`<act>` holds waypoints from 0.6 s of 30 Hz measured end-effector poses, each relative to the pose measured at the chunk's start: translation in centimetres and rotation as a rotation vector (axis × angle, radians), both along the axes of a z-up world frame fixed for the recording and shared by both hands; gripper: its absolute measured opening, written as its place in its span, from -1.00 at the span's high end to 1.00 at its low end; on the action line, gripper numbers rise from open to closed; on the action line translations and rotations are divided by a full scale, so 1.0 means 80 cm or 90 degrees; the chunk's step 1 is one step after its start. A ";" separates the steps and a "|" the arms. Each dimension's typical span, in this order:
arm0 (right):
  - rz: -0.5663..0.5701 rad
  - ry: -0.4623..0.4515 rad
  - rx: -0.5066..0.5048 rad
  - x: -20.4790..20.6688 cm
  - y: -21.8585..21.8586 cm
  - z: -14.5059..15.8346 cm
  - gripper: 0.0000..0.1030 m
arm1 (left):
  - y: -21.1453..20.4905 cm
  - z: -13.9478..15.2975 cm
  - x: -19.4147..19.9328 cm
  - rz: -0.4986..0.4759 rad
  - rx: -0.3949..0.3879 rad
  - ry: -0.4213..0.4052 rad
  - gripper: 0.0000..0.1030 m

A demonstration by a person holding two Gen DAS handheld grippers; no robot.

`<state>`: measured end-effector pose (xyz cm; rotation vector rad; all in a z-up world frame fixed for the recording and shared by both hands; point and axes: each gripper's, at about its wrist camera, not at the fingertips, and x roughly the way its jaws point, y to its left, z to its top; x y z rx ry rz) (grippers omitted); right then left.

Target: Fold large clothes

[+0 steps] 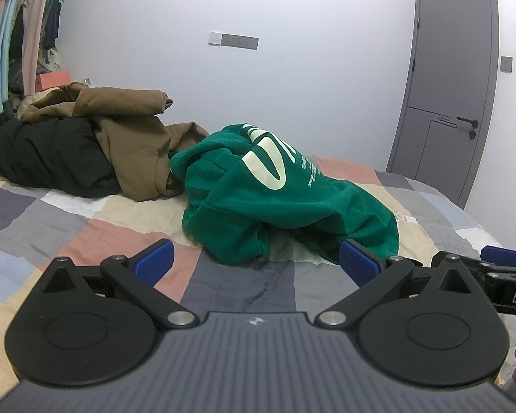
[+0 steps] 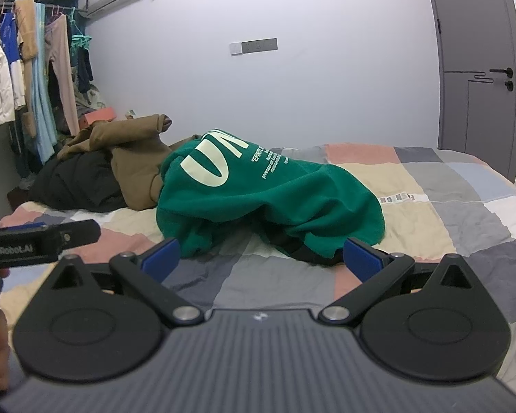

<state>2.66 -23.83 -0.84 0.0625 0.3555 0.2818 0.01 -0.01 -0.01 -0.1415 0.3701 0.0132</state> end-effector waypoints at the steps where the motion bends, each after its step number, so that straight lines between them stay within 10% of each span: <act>1: 0.000 0.000 -0.001 0.000 0.000 0.000 -1.00 | 0.000 0.000 0.000 0.000 0.000 0.000 -1.00; 18: -0.002 0.005 -0.002 0.003 0.000 -0.002 -1.00 | -0.004 -0.002 0.000 -0.004 -0.003 0.001 -1.00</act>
